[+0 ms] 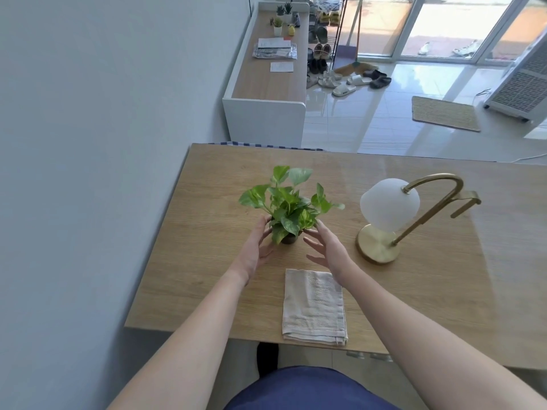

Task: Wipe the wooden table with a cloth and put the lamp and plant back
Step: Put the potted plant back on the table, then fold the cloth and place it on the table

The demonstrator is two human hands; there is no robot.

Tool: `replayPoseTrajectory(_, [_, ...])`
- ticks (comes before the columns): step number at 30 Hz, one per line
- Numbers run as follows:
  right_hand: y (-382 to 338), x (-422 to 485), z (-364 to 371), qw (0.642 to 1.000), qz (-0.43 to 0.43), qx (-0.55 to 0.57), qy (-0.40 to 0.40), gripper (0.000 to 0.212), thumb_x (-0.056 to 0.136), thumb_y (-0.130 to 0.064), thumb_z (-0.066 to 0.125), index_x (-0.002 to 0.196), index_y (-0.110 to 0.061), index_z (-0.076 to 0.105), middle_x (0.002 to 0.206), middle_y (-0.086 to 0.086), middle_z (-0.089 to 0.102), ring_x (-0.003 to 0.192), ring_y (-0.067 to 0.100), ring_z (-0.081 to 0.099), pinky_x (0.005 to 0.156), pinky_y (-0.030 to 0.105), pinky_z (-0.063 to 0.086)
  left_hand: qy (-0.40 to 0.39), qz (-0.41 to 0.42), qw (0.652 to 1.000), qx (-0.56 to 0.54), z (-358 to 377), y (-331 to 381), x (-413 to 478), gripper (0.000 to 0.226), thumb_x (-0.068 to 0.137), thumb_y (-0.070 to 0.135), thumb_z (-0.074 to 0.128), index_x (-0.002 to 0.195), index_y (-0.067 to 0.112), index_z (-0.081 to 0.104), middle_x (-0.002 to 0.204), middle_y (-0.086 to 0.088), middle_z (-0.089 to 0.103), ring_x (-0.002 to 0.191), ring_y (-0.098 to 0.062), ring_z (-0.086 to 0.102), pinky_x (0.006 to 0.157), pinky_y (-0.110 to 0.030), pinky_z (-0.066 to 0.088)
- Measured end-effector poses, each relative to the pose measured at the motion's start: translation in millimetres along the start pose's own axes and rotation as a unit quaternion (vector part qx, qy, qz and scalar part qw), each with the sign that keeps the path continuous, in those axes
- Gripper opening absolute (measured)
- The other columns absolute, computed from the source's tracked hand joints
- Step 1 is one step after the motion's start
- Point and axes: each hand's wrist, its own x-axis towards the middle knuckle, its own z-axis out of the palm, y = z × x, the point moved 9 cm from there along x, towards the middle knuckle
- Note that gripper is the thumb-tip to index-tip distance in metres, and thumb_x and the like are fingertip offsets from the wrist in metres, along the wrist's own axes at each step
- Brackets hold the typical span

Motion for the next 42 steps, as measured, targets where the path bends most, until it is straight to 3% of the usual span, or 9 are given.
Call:
replayPoseTrajectory(3, [2.9,0.5,-3.1,1.0,0.013,0.001,-0.002,0.038,0.109,-0.056,0.043,0.142,-0.039,0.049,0.144,-0.008,0.066,0.138,0.018,0.058,0.117,0.058,0.046,-0.002,-0.004,1.0,0.009,1.0,3.3,-3.2,0.054,0.093,0.084,0.038,0.135,0.055,0.057,0.15,0.007,0.055,0.132,-0.024,0.058,0.126,-0.053,0.036])
replayPoseTrajectory(7, [-1.1,1.4,-8.1,1.0,0.008,-0.019,0.0,0.032,0.111,-0.054,0.042,0.137,-0.041,0.054,0.146,-0.005,0.063,0.136,0.02,0.058,0.117,0.057,0.045,0.008,0.006,0.999,0.03,-5.6,1.3,-3.9,0.066,0.098,0.08,0.036,0.151,0.044,0.053,0.145,0.005,0.057,0.133,-0.023,0.058,0.124,-0.051,0.038])
replayPoseTrajectory(10, [-5.1,-2.1,-22.7,0.991,-0.036,-0.13,0.022,0.027,0.111,-0.044,0.05,0.133,-0.036,0.063,0.138,-0.004,0.066,0.127,0.021,0.063,0.107,0.053,0.054,0.054,0.009,0.996,0.076,-20.7,-8.9,-4.9,0.063,0.103,0.073,0.038,0.146,0.032,0.059,0.14,0.001,0.062,0.126,-0.023,0.062,0.115,-0.046,0.048])
replayPoseTrajectory(16, [9.9,-22.0,-66.9,0.892,-0.088,-0.436,0.082,0.018,0.102,-0.023,0.062,0.114,-0.022,0.076,0.109,-0.005,0.073,0.096,0.008,0.066,0.087,0.029,0.053,0.095,0.048,0.946,0.306,-37.1,-32.6,-20.8,0.02,0.108,0.033,0.061,0.123,0.028,0.072,0.113,0.009,0.07,0.104,-0.007,0.065,0.082,-0.024,0.051])
replayPoseTrajectory(22, [36.3,-30.8,-72.1,0.83,-0.083,-0.549,0.051,0.02,0.102,-0.03,0.061,0.116,-0.019,0.069,0.111,-0.002,0.064,0.098,0.013,0.062,0.085,0.027,0.046,0.011,0.077,0.879,0.471,2.7,-45.7,-18.7,0.032,0.103,0.034,0.061,0.134,0.03,0.068,0.123,0.011,0.067,0.114,-0.008,0.062,0.101,-0.032,0.054])
replayPoseTrajectory(26, [37.7,-25.4,-66.6,0.815,-0.078,-0.573,0.04,0.015,0.102,-0.027,0.057,0.108,-0.016,0.067,0.107,-0.002,0.059,0.099,0.018,0.061,0.084,0.029,0.046,-0.008,0.091,0.837,0.54,25.3,-44.9,-8.6,0.031,0.101,0.035,0.061,0.13,0.024,0.069,0.115,0.006,0.066,0.112,-0.018,0.062,0.097,-0.037,0.055])
replayPoseTrajectory(32, [37.6,-20.4,-62.3,0.81,-0.075,-0.581,0.018,0.004,0.101,-0.023,0.056,0.102,-0.019,0.057,0.106,-0.001,0.056,0.098,0.02,0.056,0.087,0.034,0.047,-0.012,0.099,0.828,0.552,35.9,-44.0,2.5,0.006,0.103,0.029,0.062,0.099,0.026,0.06,0.099,0.01,0.062,0.095,-0.015,0.06,0.08,-0.033,0.05])
replayPoseTrajectory(36, [40.4,-20.0,-66.3,0.817,-0.065,-0.573,-0.01,0.018,0.105,-0.021,0.055,0.116,-0.015,0.068,0.111,-0.002,0.063,0.106,0.017,0.058,0.088,0.027,0.044,-0.017,0.087,0.852,0.516,31.5,-44.7,3.3,0.005,0.103,0.029,0.066,0.1,0.026,0.063,0.099,0.01,0.067,0.092,-0.007,0.063,0.079,-0.03,0.051])
replayPoseTrajectory(42, [31.5,-27.3,-78.4,0.848,-0.058,-0.526,-0.009,0.013,0.102,-0.028,0.069,0.096,-0.017,0.07,0.095,-0.002,0.071,0.084,0.015,0.067,0.073,0.032,0.057,-0.019,0.078,0.873,0.481,22.5,-43.5,0.4,0.006,0.098,0.034,0.076,0.097,0.03,0.073,0.098,0.013,0.072,0.093,-0.004,0.065,0.075,-0.02,0.048])
